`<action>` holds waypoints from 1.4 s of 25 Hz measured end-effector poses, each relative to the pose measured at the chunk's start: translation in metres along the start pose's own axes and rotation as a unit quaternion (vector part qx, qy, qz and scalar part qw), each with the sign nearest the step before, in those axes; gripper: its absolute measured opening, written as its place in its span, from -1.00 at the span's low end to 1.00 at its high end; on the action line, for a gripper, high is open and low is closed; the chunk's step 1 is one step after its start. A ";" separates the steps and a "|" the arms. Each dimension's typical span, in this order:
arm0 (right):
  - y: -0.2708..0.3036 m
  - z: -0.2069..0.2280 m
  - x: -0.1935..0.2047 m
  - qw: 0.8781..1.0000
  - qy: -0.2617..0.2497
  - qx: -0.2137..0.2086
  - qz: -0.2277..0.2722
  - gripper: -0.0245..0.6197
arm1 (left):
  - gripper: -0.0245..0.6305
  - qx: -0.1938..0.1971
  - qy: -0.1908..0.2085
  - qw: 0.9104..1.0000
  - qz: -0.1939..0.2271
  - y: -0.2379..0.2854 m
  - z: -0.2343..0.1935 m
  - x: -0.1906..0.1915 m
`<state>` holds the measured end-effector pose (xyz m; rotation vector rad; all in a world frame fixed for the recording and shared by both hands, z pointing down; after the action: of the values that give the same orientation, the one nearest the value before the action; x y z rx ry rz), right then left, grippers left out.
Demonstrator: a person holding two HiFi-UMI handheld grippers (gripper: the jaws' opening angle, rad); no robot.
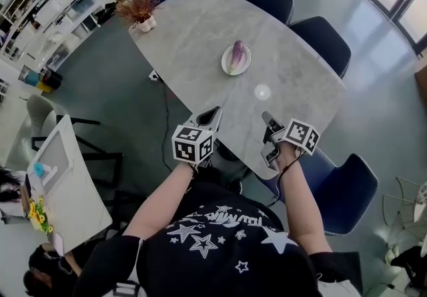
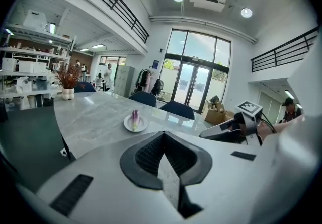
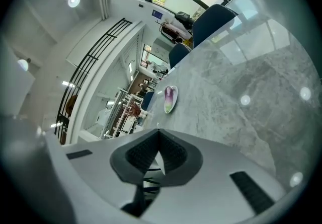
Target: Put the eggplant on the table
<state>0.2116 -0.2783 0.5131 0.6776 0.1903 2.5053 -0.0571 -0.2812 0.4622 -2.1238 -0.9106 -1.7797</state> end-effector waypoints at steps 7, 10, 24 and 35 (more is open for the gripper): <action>-0.001 -0.015 -0.014 0.998 -0.044 -0.035 0.015 -0.90 | -0.90 -0.001 0.019 1.000 0.020 -0.012 0.003 -0.010; 0.003 -0.022 -0.014 0.997 -0.059 -0.039 0.013 -0.90 | -0.90 -0.001 0.018 0.999 0.031 -0.015 0.002 -0.016; -0.015 -0.057 0.044 0.994 -0.103 -0.025 -0.010 -0.91 | -0.90 0.006 0.008 0.999 0.037 -0.074 0.006 -0.007; -0.061 -0.066 0.075 0.990 -0.143 -0.014 -0.017 -0.91 | -0.90 0.016 0.014 0.999 0.045 -0.118 0.035 0.003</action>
<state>0.1510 -0.1866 0.4719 1.0010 0.0619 2.3415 -0.0975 -0.1687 0.4315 -2.0793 -0.8173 -1.7351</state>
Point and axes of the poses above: the fingertips, and each gripper's own axes: y forward along the fingers, z to its right, x out of its underside, the point moved 10 cm from there along -y, backward along the fingers, and after that the axes turned 10 degrees about z, right-handed, at the moved point
